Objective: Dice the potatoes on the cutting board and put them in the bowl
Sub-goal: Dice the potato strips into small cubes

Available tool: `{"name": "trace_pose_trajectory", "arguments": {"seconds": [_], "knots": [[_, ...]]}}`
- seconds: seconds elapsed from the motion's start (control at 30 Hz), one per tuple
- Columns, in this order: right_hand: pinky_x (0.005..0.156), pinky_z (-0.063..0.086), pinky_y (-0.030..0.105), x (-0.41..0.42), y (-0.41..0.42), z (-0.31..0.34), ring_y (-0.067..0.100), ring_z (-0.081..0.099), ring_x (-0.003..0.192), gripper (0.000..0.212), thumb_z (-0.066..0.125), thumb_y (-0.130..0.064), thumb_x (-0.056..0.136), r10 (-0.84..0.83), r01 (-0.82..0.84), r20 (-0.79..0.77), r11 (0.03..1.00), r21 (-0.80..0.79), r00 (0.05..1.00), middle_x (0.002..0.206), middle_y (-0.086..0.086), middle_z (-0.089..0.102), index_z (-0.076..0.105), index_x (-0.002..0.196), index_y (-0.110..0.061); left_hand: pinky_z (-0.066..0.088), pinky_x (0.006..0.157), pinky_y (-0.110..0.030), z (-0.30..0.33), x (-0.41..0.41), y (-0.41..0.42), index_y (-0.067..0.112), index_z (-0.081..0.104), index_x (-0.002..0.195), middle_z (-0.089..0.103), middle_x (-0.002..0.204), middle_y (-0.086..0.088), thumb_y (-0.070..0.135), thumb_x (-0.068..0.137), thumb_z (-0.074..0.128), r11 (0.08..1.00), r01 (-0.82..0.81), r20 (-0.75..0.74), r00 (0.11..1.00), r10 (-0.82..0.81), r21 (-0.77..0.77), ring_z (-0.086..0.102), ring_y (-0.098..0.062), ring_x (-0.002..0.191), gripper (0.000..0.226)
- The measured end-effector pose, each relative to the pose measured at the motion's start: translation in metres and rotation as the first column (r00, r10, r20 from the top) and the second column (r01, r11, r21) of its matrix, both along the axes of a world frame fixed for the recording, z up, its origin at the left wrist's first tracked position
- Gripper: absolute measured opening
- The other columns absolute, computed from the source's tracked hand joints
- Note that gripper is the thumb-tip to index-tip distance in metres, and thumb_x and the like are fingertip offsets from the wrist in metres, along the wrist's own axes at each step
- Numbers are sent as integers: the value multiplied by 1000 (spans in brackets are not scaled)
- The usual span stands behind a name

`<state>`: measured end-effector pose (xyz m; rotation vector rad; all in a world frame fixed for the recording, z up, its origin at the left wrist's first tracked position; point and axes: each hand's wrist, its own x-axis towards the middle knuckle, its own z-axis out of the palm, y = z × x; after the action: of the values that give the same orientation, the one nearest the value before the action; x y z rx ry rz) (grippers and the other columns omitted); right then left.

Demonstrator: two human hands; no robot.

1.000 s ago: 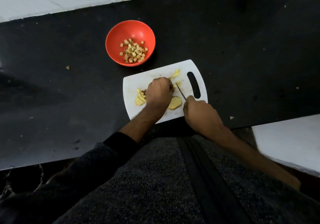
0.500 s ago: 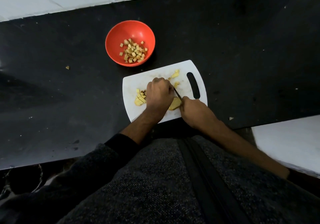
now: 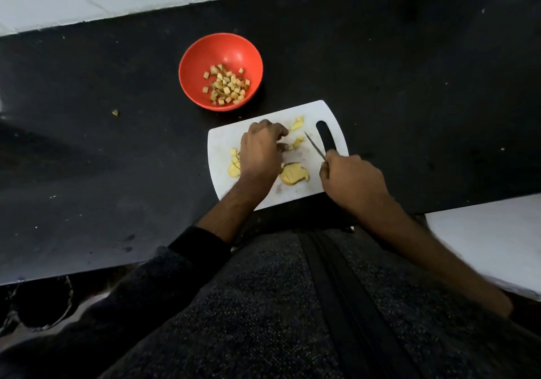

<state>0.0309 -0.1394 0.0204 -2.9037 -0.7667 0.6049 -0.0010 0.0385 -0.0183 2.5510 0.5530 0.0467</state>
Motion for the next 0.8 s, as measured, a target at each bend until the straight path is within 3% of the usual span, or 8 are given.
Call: {"name": "trace_pose_trajectory", "arguments": {"seconds": [0.17,0.33,0.43,0.63,0.8], "knots": [[62,44,36,14,-2,-18,29,59,73,21,37,-31,102,113,-113,15,993,-34,993,77,4,49,50,107,-17,50,86,-44,0,-1,15,16,75,109,68,107,-5,12,89,68,998,-40,-42,998,42,39,58,-26,105,21],[57,43,33,7,-16,-15,29,59,68,17,37,-33,101,246,-236,97,966,-106,964,72,3,51,50,99,-21,53,85,-42,2,0,22,18,78,101,73,100,-2,21,91,68,999,-42,-129,991,43,9,64,-23,97,14],[55,37,31,6,-16,-13,26,56,64,20,38,-35,101,240,-228,144,969,-91,960,74,1,56,53,99,-22,53,88,-42,5,2,23,18,78,100,74,100,-2,22,92,66,999,-46,-176,983,48,16,65,-23,98,15],[58,43,33,17,4,-15,26,59,67,20,40,-32,102,146,-144,170,989,-25,975,77,2,53,54,103,-18,50,88,-38,9,10,19,22,74,100,73,101,-2,22,89,71,996,9,-266,964,15,85,64,-25,99,12],[59,39,33,15,12,-16,26,56,71,15,42,-31,101,256,-253,86,966,-44,963,82,2,55,54,104,-22,48,85,-37,7,11,14,19,72,96,70,100,-4,16,88,63,995,27,-267,964,0,99,63,-27,98,12]]}}
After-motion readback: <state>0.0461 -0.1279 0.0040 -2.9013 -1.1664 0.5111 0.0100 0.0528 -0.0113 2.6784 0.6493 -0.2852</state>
